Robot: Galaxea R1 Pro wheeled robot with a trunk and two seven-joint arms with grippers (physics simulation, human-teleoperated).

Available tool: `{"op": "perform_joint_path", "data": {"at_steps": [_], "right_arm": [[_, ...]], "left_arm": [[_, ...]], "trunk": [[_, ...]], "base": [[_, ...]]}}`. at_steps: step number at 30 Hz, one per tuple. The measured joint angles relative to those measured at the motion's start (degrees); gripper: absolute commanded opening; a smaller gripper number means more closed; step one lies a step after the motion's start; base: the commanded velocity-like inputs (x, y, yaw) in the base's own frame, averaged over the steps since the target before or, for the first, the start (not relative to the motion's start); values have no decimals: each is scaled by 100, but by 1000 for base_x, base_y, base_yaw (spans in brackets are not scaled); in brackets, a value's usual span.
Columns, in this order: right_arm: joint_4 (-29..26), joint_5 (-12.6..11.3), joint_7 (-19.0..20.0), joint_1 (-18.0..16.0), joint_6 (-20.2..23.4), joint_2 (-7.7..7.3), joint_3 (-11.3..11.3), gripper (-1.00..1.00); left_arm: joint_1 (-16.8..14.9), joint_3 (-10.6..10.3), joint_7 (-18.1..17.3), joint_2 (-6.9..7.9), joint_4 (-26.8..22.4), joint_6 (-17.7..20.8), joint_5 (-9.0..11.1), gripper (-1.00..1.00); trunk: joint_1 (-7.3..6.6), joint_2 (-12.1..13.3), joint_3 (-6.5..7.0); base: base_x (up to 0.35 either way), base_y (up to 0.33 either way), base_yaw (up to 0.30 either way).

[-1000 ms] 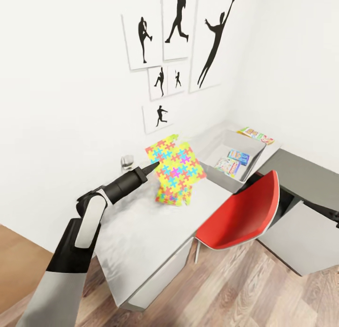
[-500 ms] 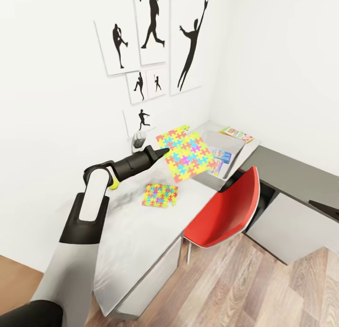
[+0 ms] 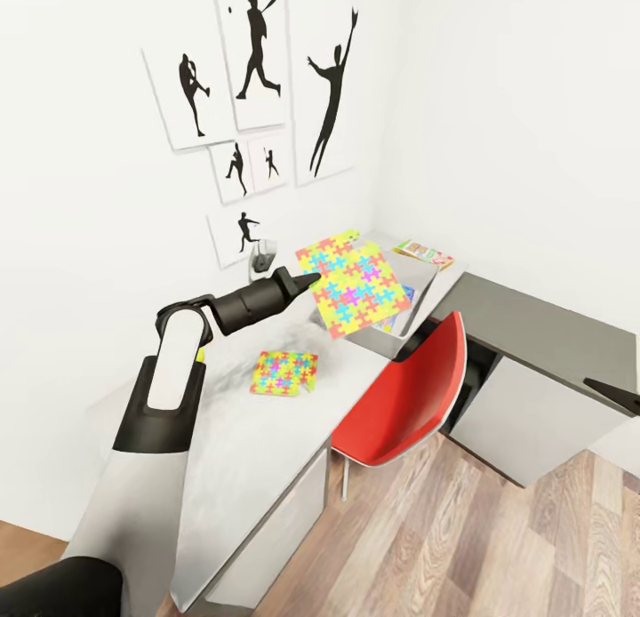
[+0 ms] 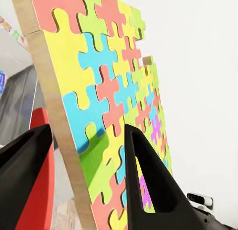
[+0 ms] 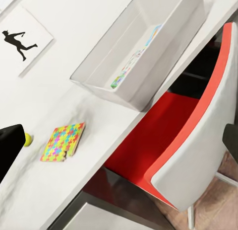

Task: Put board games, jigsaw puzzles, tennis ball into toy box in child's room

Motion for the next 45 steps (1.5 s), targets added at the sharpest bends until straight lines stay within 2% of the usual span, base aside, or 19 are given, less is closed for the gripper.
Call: {"op": "perform_joint_path", "data": {"at_steps": [12, 29, 45], "right_arm": [[-1, -5, 1, 0, 0, 11, -2, 100], [-3, -4, 8, 0, -6, 21, -2, 100], [5, -3, 10, -3, -6, 22, 7, 100]], "left_arm": [[-10, 37, 13, 8, -207, -4, -1, -100], [-10, 66, 15, 11, -263, -6, -8, -100], [-11, 83, 15, 12, -267, -10, 0, -100]], "trunk": [[0, 0, 9], [0, 1, 11], [-1, 0, 11]], "base": [[0, -36, -19], [0, -279, 3], [11, -321, 217]]}}
